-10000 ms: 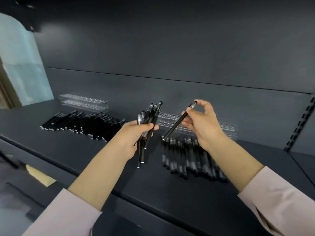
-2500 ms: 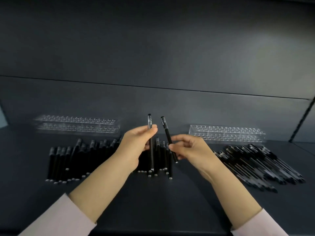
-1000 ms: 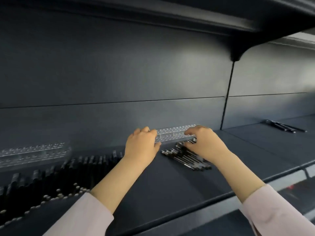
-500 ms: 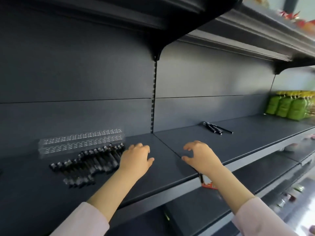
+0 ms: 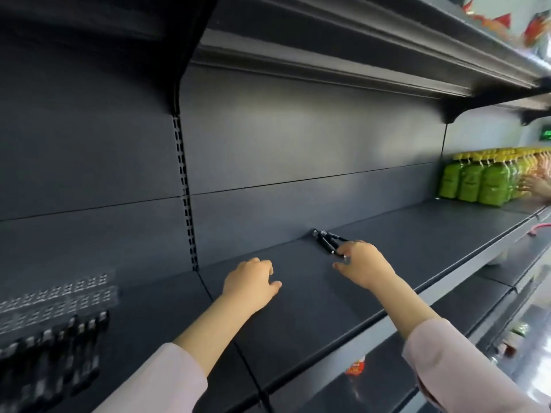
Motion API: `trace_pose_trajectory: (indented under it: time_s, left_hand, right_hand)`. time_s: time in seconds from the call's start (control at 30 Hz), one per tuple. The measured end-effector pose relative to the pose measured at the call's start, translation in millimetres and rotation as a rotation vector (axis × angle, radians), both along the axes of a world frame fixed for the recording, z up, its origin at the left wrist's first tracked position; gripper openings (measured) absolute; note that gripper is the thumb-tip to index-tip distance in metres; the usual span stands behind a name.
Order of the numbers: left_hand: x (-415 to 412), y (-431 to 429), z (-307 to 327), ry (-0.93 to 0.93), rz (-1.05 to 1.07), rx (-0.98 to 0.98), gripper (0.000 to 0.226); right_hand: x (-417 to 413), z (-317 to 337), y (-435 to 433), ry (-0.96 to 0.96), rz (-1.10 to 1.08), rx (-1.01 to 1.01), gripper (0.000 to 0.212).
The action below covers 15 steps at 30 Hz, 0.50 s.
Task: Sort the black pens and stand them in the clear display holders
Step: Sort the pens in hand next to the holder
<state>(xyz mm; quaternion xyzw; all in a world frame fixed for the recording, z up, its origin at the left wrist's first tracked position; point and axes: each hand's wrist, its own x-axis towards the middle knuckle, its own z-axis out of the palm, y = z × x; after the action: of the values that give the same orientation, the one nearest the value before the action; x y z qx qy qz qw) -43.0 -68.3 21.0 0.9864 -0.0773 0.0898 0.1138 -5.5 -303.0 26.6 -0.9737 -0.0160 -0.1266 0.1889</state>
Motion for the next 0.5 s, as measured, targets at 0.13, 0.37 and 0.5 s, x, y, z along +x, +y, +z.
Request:
trace_pose_trajectory:
  time_s: [0.13, 0.37, 0.5]
  left_hand:
    - [38.6, -47.1, -5.7, 0.059, 0.011, -0.063, 0.043]
    - [104.4, -120.6, -16.5, 0.119, 0.079, -0.168, 0.057]
    - [133.6, -154.7, -23.8, 0.16, 0.192, -0.187, 0.067]
  right_hand:
    - [40.3, -6.6, -43.0, -0.001, -0.013, 0.03, 0.024]
    - [137.5, -13.4, -92.8, 0.063, 0.072, 0.09, 0.044]
    - [186.2, -21.2, -105.4, 0.155, 0.208, 0.169, 0.03]
